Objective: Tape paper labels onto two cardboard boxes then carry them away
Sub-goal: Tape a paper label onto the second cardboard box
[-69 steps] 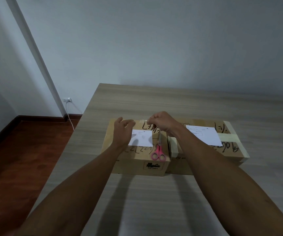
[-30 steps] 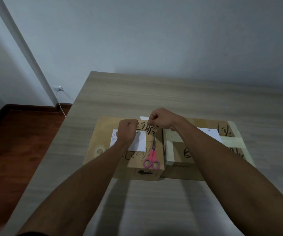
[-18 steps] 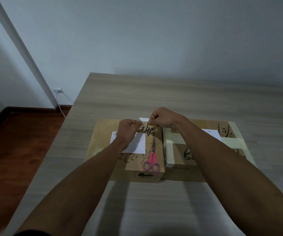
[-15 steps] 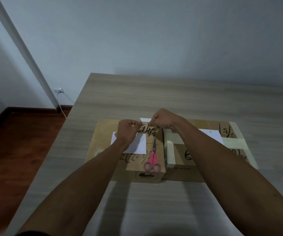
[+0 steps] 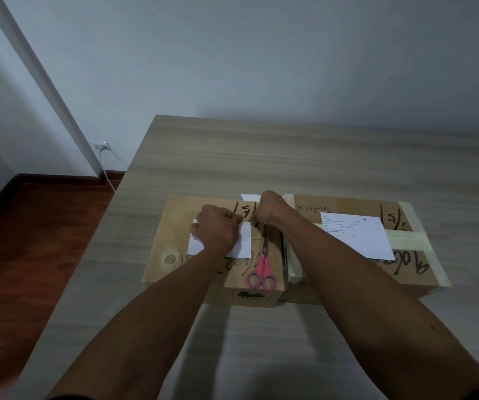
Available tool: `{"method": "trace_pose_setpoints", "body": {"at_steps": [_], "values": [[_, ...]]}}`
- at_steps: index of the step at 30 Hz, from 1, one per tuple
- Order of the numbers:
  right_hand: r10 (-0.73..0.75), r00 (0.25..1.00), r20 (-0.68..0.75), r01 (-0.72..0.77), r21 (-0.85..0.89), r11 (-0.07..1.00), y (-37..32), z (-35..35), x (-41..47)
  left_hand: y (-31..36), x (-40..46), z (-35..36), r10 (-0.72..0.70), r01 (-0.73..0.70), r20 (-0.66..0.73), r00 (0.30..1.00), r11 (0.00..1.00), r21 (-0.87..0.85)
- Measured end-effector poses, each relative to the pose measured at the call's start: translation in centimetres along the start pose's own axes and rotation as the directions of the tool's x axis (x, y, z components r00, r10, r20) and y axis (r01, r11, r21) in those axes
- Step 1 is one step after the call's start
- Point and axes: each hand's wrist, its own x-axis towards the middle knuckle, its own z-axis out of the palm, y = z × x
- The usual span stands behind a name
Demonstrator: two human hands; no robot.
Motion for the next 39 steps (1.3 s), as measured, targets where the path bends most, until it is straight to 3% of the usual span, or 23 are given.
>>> {"method": "trace_pose_setpoints", "body": {"at_steps": [21, 28, 39], "values": [[0.062, 0.996, -0.065, -0.058, 0.049, 0.997, -0.4, 1.6, 0.8, -0.5, -0.2, 0.8, 0.125, -0.124, -0.002, 0.992, 0.987, 0.100], [0.120, 0.987, -0.105, -0.111, 0.087, 0.990, 0.0, 0.5, 0.1, -0.9, 0.7, -0.6, 0.059, -0.052, -0.063, 0.996, 0.993, 0.107], [0.096, 0.990, -0.107, -0.083, 0.121, 0.989, -0.3, 1.1, -0.2, -1.4, 1.4, -1.6, 0.040, -0.036, -0.019, 0.999, 0.984, 0.176]]}}
